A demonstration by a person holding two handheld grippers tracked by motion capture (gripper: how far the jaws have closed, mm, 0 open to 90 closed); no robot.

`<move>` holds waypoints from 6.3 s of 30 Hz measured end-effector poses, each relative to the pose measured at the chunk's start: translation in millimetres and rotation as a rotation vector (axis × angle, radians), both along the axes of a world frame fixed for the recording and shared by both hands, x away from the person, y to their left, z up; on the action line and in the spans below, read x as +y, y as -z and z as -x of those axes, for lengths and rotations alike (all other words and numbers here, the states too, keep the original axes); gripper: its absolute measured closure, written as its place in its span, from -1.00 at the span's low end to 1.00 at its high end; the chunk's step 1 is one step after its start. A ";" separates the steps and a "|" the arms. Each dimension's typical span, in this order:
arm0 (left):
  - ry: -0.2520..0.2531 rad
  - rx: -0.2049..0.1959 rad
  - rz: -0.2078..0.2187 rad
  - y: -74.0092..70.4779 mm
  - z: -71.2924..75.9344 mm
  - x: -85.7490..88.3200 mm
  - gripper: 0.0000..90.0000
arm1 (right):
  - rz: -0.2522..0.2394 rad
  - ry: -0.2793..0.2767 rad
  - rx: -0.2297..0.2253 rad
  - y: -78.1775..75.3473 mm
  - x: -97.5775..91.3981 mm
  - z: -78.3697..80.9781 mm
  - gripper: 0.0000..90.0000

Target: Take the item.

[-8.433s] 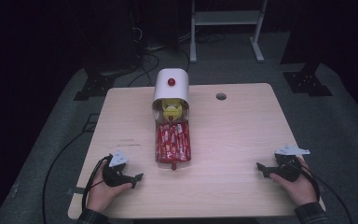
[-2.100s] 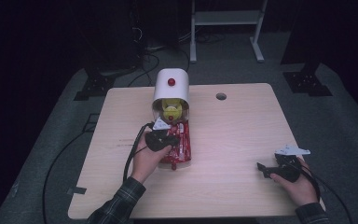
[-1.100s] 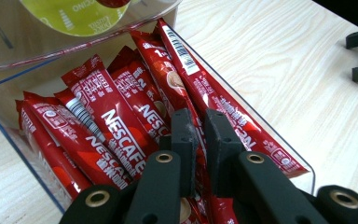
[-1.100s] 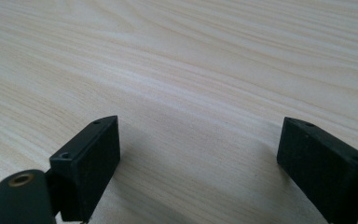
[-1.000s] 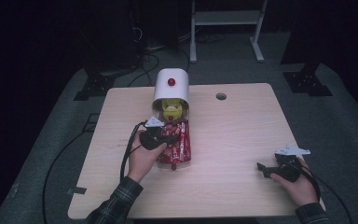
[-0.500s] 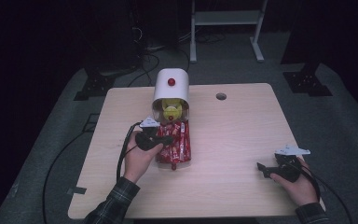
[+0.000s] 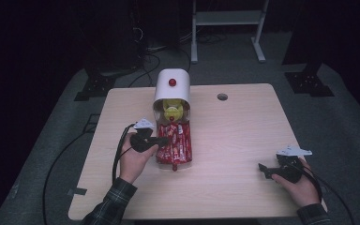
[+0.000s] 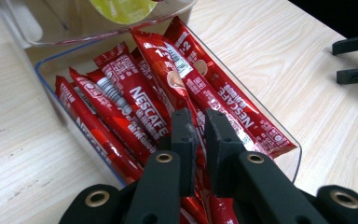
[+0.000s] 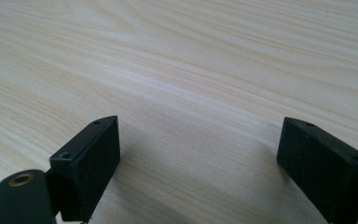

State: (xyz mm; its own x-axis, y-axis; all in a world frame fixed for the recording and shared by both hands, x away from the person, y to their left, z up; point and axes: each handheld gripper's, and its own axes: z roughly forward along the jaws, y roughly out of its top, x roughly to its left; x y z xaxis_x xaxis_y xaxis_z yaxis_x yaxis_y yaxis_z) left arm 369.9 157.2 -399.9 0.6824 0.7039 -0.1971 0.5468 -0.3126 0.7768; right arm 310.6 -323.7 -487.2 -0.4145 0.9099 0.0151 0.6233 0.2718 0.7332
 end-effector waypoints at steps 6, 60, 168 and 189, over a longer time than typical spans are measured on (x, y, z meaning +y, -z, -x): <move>-0.007 0.002 -0.003 0.0 1.1 5.5 0.85 | 0.001 0.000 -0.001 0.0 -0.1 -0.1 -0.73; -0.160 -0.001 0.007 0.7 7.2 75.2 0.84 | 0.001 0.000 0.000 0.0 -0.4 0.2 -0.73; -0.187 0.077 -0.177 51.0 -15.9 65.5 0.09 | 0.001 0.000 0.000 0.0 -0.4 0.2 -0.73; -0.206 0.004 -0.149 38.8 2.3 91.4 -0.44 | 0.001 0.000 0.000 0.0 -0.4 0.2 -0.73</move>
State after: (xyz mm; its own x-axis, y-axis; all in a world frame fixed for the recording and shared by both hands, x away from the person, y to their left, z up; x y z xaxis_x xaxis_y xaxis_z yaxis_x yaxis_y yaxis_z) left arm 367.6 248.6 -438.7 0.5206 0.8497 -0.0831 0.6139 -0.3049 0.7281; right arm 310.4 -324.1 -487.2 -0.4145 0.9100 0.0143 0.6233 0.2724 0.7330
